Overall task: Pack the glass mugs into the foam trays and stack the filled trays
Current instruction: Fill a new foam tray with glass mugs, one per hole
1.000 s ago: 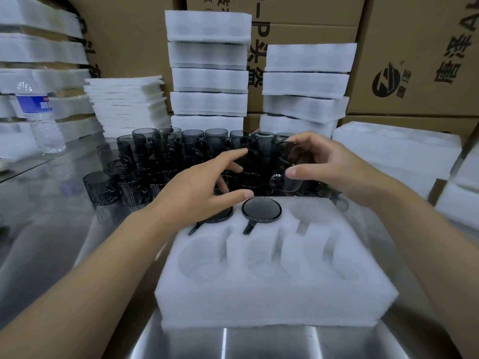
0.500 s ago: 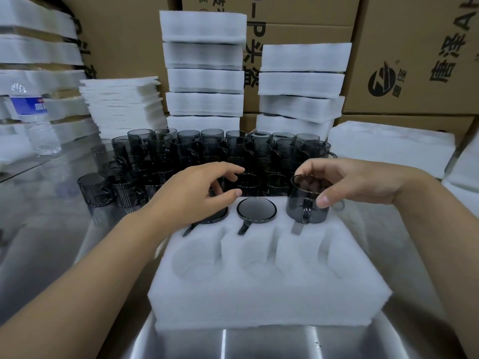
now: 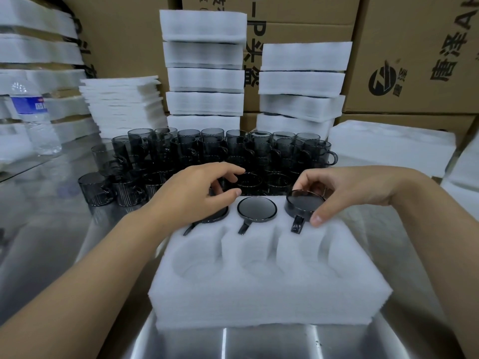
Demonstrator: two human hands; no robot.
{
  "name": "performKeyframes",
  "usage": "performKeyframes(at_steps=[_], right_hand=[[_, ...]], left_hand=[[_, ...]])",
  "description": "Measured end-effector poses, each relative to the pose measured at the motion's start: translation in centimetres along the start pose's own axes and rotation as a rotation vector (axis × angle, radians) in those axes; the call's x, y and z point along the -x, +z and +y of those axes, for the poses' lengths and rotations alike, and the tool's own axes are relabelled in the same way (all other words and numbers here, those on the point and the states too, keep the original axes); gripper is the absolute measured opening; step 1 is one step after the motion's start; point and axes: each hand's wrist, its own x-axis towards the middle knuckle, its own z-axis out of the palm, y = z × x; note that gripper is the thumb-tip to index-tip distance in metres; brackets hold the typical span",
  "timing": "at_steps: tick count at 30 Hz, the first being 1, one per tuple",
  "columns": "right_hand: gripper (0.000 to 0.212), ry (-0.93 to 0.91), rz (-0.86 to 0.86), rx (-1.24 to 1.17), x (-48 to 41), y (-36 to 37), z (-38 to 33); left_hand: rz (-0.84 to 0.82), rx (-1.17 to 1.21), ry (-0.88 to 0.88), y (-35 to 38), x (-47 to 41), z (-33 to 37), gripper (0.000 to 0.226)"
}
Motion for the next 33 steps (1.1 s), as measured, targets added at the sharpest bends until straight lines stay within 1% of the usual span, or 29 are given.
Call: performKeyframes(at_steps=[7,14,20,22,25,27,29,31,33], right_hand=[[0.064,0.045,-0.02,0.02,0.04,0.16,0.24],[0.053,0.046,0.025,-0.004,-0.17,0.18,0.21],[0.055,0.019,-0.043,-0.086,-0.37,-0.04,0.68],[0.049,0.006,-0.06,-0.094,-0.43,-0.04,0.69],[0.035,-0.04,-0.025,-0.096,-0.37,-0.15,0.45],[0.037,-0.041,-0.043,-0.081,-0.14,-0.24,0.2],[0.042,-0.032,-0.093,-0.066,-0.01,-0.13,0.03],[0.041,-0.03,-0.099,-0.066,-0.03,0.08,-0.03],[0.041,-0.026,-0.087,-0.08,-0.07,0.21,-0.05]], left_hand=[[-0.015,0.007,-0.001,-0.02,0.03,0.0,0.036],[-0.027,0.008,0.001,-0.06,0.01,0.06,0.039],[-0.044,-0.002,-0.018,-0.16,0.06,0.28,0.035],[-0.057,-0.012,-0.043,-0.18,0.03,0.37,0.031],[-0.066,-0.072,-0.075,-0.23,0.03,0.47,0.022],[-0.085,-0.115,-0.09,-0.3,0.02,0.64,0.021],[-0.09,-0.14,-0.115,-0.37,0.01,0.79,0.023],[-0.037,-0.18,-0.145,-0.39,-0.03,0.76,0.027],[0.095,-0.212,-0.189,-0.41,0.02,0.65,0.024]])
